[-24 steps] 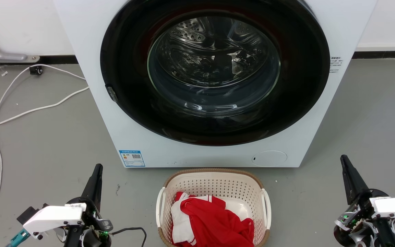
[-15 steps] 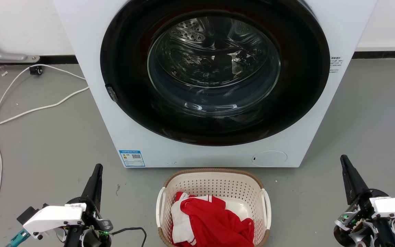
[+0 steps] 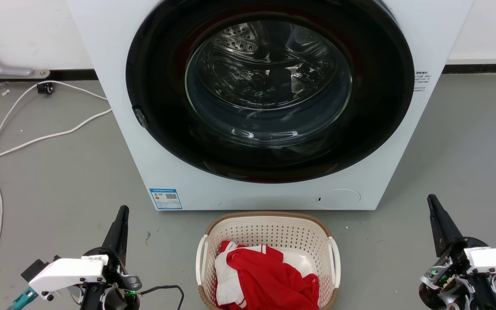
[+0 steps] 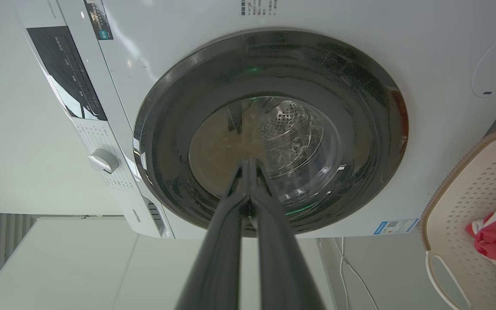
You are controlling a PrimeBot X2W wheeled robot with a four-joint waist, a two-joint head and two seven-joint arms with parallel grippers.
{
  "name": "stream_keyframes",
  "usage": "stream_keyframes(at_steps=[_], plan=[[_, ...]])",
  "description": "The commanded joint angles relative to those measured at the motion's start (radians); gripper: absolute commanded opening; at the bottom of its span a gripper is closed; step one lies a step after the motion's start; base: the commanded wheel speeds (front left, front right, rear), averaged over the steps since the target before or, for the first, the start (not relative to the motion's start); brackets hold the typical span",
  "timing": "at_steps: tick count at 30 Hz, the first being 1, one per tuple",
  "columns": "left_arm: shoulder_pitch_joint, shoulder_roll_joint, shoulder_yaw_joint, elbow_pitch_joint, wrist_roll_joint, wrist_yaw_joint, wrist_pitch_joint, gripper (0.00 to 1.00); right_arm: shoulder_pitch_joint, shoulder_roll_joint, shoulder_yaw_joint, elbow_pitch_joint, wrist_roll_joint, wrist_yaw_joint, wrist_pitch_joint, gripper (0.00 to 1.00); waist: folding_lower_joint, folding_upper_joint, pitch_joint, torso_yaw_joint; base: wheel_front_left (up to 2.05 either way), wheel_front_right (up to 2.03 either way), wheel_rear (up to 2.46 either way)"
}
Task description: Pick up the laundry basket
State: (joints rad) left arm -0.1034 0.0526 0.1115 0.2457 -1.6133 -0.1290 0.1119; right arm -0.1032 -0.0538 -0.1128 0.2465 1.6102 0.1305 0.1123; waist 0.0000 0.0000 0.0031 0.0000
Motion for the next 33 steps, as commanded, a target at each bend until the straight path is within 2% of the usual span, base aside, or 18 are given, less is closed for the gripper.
stream_keyframes(at_steps=[1, 14, 15, 26, 33], plan=[[-0.011, 0.0, 0.003, 0.001, 0.005, -0.003, 0.003, 0.0, -0.012, 0.003, -0.001, 0.001, -0.002, 0.0, 0.002, 0.0, 0.0, 0.0, 0.0, 0.0, 0.0, 0.0, 0.0], [-0.011, -0.001, 0.004, 0.001, 0.006, -0.003, 0.004, 0.0, -0.012, 0.004, -0.002, 0.001, -0.003, 0.0, 0.002, 0.0, 0.0, 0.0, 0.0, 0.0, 0.0, 0.0, 0.0], [0.0, 0.0, 0.001, 0.0, 0.0, 0.0, 0.0, 1.0, 0.0, 0.0, -0.001, 0.0, 0.0, 0.0, 0.001, 1.0, 0.0, 0.0, 0.0, 0.0, 0.0, 0.0, 0.0], [0.011, 0.0, -0.037, -0.01, 0.038, 0.001, -0.046, 1.0, 0.02, 0.001, 0.042, -0.017, -0.025, 0.0, -0.045, 1.0, 0.0, 0.0, 0.001, 0.002, 0.0, 0.0, 0.0], [0.006, 0.0, -0.043, -0.044, 0.172, 0.0, -0.079, 1.0, 0.022, 0.001, 0.047, -0.04, -0.166, 0.0, -0.078, 1.0, 0.0, 0.0, 0.004, 0.005, 0.0, 0.0, 0.0]])
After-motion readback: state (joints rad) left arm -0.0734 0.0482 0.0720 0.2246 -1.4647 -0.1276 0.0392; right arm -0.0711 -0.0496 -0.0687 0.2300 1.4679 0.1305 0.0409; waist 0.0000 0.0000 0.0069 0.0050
